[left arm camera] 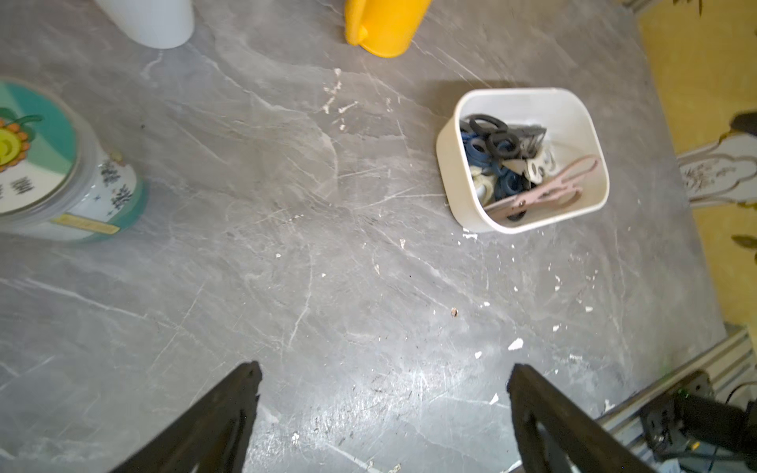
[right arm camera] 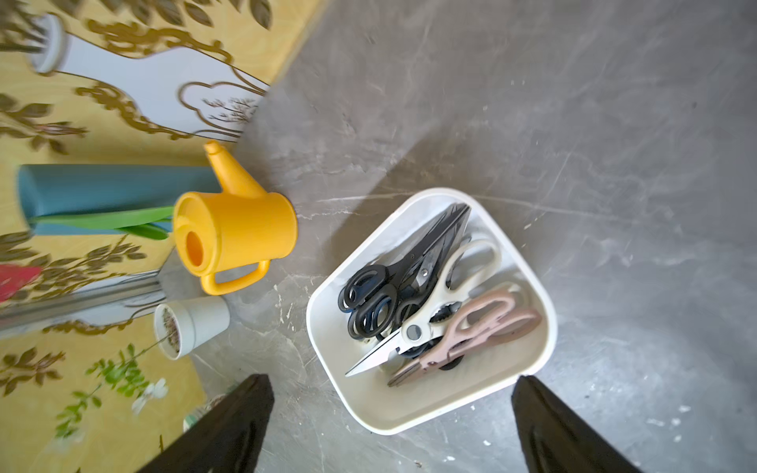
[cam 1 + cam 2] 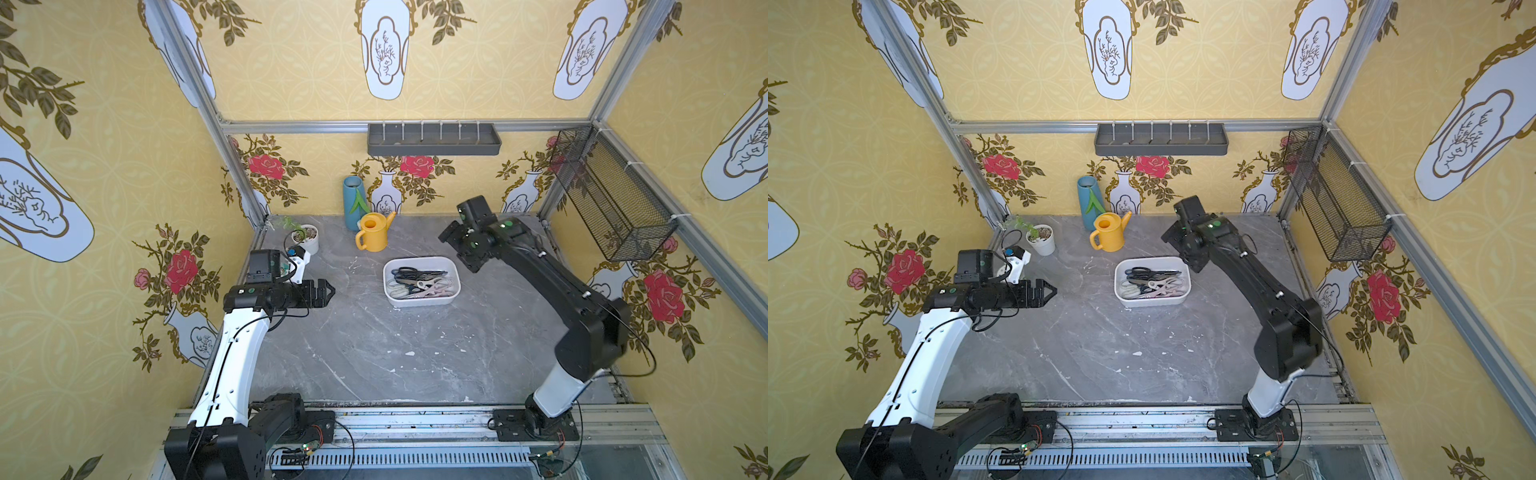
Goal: Put the scissors into the storage box
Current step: Reset both arms
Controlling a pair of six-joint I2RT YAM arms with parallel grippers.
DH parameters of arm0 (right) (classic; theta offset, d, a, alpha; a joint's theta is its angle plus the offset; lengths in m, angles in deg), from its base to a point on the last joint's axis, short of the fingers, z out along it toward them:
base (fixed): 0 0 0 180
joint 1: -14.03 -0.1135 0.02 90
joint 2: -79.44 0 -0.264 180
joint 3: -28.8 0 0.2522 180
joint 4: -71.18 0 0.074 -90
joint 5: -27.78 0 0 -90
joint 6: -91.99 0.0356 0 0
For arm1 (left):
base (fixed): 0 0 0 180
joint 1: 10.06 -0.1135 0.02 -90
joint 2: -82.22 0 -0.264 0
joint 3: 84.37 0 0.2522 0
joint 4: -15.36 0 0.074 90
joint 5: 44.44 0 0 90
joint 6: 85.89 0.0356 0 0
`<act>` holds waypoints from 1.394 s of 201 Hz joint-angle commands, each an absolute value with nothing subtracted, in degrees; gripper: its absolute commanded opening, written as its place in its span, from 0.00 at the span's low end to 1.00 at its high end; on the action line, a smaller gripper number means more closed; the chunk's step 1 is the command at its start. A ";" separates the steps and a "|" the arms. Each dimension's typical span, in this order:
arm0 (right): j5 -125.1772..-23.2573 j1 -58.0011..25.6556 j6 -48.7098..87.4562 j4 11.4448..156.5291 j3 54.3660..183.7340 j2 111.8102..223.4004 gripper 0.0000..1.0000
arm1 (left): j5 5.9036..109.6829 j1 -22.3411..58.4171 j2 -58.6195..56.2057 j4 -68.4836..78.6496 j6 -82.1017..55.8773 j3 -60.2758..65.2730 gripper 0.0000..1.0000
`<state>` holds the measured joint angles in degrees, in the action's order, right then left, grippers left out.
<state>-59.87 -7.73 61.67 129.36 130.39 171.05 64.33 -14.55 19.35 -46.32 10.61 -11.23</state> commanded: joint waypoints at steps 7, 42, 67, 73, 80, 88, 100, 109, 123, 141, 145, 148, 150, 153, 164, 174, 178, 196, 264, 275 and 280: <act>-61.07 -3.59 43.13 109.81 111.69 153.59 0.97 | 61.05 -16.16 19.24 -44.25 3.58 -11.59 0.99; -64.39 3.74 19.90 107.88 99.13 139.26 0.97 | 57.48 -16.30 18.66 -41.59 -0.20 -14.18 0.99; -65.50 10.98 11.97 100.08 87.62 135.81 0.97 | 52.57 -16.28 15.83 -38.48 -3.75 -16.27 0.99; -66.76 13.11 11.75 95.24 83.82 135.52 0.97 | 51.85 -16.26 14.82 -38.07 -4.39 -16.25 0.99; -68.20 15.48 11.89 88.90 79.59 135.64 0.97 | 51.19 -16.28 13.55 -37.64 -4.59 -16.13 0.99; -68.98 17.45 12.18 81.54 74.98 136.50 0.97 | 50.70 -16.30 12.37 -37.15 -4.63 -15.87 0.99; -68.48 18.71 11.82 72.69 70.40 139.27 0.97 | 50.40 -16.29 11.04 -35.87 -4.31 -16.00 0.99; -68.38 18.86 10.58 66.21 67.95 142.81 0.97 | 50.03 -16.30 10.55 -34.51 -3.93 -16.35 0.99; -69.00 18.78 8.44 57.70 65.04 147.13 0.97 | 48.74 -16.28 9.69 -32.63 -3.33 -17.14 0.99; -66.43 18.80 6.22 53.98 63.80 149.47 0.97 | 46.57 -16.29 8.69 -30.93 -2.43 -18.40 0.99; -65.65 19.13 6.70 54.86 64.13 150.01 0.97 | 46.04 -16.23 8.59 -30.57 -2.29 -18.65 0.99; -65.73 19.34 6.73 55.06 63.97 150.30 0.97 | 45.80 -16.29 8.50 -30.19 -2.27 -18.97 0.99; -65.98 19.42 6.62 54.57 63.75 150.64 0.97 | 45.69 -16.30 8.49 -29.92 -2.23 -19.18 0.99; -66.57 19.42 6.40 53.36 63.09 151.07 0.97 | 45.51 -16.29 8.52 -29.51 -2.22 -19.55 0.99; -67.64 18.87 4.99 48.62 60.65 152.51 0.97 | 44.65 -16.29 8.53 -27.58 -2.11 -21.18 0.99; -66.26 18.08 4.82 44.29 58.28 153.57 0.97 | 44.02 -16.30 8.68 -25.76 -2.32 -22.66 0.99; -65.30 17.68 4.80 42.23 57.24 153.86 0.97 | 43.90 -16.30 8.74 -24.91 -2.31 -23.32 0.99; -63.49 17.46 5.38 34.61 54.14 156.91 0.97 | 43.64 -16.30 9.78 -19.77 -0.69 -26.67 0.99; -59.68 13.95 3.30 33.20 56.48 162.14 0.97 | 47.96 -16.28 8.67 13.08 7.03 -39.43 0.99; -59.43 14.02 3.61 35.55 56.84 161.22 0.97 | 49.97 -16.28 8.20 17.01 4.87 -40.45 0.99; -59.41 13.95 3.58 35.36 56.80 161.30 0.97 | 50.90 -16.30 8.13 18.58 4.33 -41.00 0.99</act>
